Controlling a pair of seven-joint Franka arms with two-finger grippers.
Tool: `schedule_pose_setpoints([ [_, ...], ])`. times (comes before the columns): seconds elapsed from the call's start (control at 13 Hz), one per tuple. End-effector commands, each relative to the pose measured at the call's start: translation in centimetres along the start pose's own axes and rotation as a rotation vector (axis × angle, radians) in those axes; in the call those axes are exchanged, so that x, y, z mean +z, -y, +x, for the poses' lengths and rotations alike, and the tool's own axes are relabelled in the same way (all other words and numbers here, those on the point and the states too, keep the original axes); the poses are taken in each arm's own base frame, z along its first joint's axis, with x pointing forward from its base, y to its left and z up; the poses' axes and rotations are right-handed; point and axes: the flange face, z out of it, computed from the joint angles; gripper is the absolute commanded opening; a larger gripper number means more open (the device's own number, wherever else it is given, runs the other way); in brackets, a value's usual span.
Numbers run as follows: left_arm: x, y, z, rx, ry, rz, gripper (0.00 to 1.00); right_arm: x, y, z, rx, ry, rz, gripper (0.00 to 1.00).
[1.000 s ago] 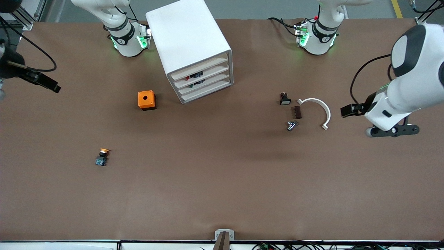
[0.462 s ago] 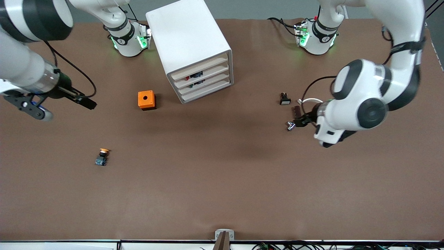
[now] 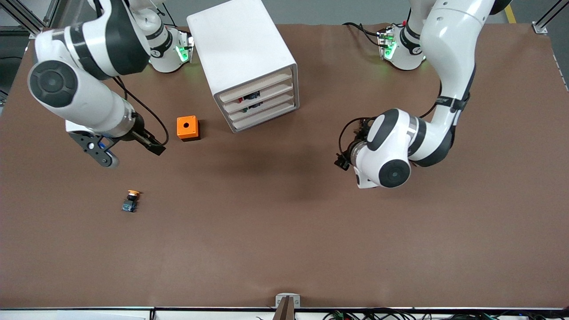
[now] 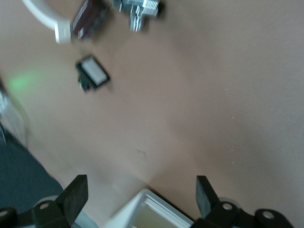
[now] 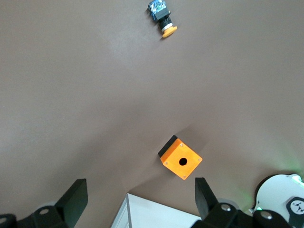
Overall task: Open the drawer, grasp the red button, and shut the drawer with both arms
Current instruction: 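Grasp the white drawer front with the left gripper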
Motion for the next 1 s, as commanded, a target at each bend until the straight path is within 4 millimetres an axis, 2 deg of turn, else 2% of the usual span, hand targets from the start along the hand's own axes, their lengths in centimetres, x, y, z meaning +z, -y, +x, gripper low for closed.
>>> schedule_pose_setpoints([
  [0.0, 2.0, -1.2, -3.3, -0.171, 0.050, 0.037, 1.00, 1.7, 2.1, -1.0, 0.063, 0.007, -0.013, 1.00],
  [0.08, 4.0, -1.7, -5.2, -0.234, 0.060, 0.070, 1.00, 1.9, 2.9, -1.8, 0.076, -0.002, -0.003, 1.00],
  [0.15, 5.2, -2.0, -6.0, -0.294, 0.097, 0.094, 1.00, 1.8, 3.5, -2.4, 0.104, -0.010, 0.012, 1.00],
  [0.38, 8.5, -3.3, -7.1, -0.454, 0.318, 0.194, 0.96, 3.8, 5.3, -3.7, 0.164, -0.003, -0.008, 1.00],
  [0.46, 9.3, -3.6, -8.4, -0.521, 0.365, 0.230, 0.95, 4.0, 5.8, -4.2, 0.176, 0.024, 0.006, 1.00],
  [0.77, 13.5, -4.0, -11.8, -0.804, 0.334, 0.365, 0.91, 5.2, 7.5, -5.4, 0.225, 0.054, 0.034, 1.00],
  [0.92, 14.3, -4.0, -13.3, -0.841, 0.390, 0.422, 0.80, 5.7, 8.3, -6.6, 0.242, 0.050, 0.032, 1.00],
])
